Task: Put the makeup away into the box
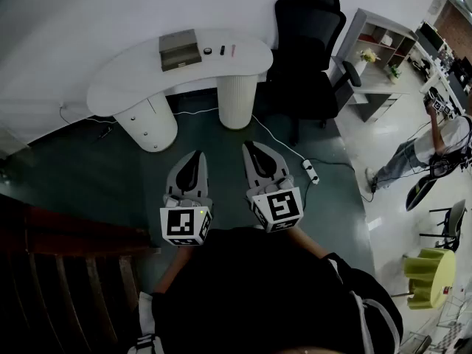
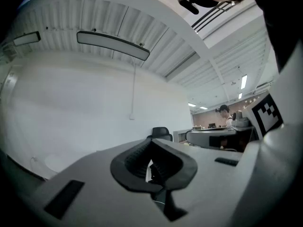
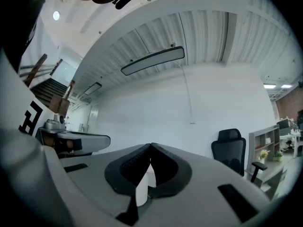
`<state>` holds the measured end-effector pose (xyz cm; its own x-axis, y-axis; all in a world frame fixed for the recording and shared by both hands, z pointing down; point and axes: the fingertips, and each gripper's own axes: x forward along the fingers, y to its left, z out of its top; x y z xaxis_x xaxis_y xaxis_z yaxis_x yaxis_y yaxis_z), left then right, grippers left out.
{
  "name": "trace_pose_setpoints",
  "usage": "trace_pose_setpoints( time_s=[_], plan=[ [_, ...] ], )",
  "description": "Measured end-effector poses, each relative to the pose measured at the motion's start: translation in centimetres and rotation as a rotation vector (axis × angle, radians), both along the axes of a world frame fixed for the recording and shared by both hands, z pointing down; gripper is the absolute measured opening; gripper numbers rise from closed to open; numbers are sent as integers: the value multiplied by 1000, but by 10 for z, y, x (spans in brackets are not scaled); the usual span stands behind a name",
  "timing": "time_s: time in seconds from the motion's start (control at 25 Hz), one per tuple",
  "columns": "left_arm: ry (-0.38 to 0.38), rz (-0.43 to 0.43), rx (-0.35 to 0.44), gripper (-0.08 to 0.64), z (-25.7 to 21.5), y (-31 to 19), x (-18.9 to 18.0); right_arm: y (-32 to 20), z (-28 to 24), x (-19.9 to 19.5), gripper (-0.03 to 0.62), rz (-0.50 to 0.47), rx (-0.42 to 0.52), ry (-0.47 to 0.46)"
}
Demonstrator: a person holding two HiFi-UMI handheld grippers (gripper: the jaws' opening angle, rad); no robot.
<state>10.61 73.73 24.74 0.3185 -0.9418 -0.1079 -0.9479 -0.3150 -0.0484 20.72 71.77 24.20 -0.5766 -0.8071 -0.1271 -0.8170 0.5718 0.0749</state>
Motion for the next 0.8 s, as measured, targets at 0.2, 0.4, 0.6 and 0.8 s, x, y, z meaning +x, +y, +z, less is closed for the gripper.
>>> trace_pose_setpoints(
  time_s=[0.2, 0.4, 0.6, 0.8],
  plan=[
    [0, 21, -4, 6, -2, -10, -16, -7, -2, -14, 21, 26, 0, -1],
    [11, 45, -24, 6, 7, -23, -23, -22, 4, -19, 21, 60, -16, 3],
    [24, 38, -39, 7, 13, -42, -32, -48, 12, -31, 26, 36, -54, -6],
    [35, 21, -50, 6, 18, -77, -46, -85, 22, -52, 34, -19, -72, 10]
  ],
)
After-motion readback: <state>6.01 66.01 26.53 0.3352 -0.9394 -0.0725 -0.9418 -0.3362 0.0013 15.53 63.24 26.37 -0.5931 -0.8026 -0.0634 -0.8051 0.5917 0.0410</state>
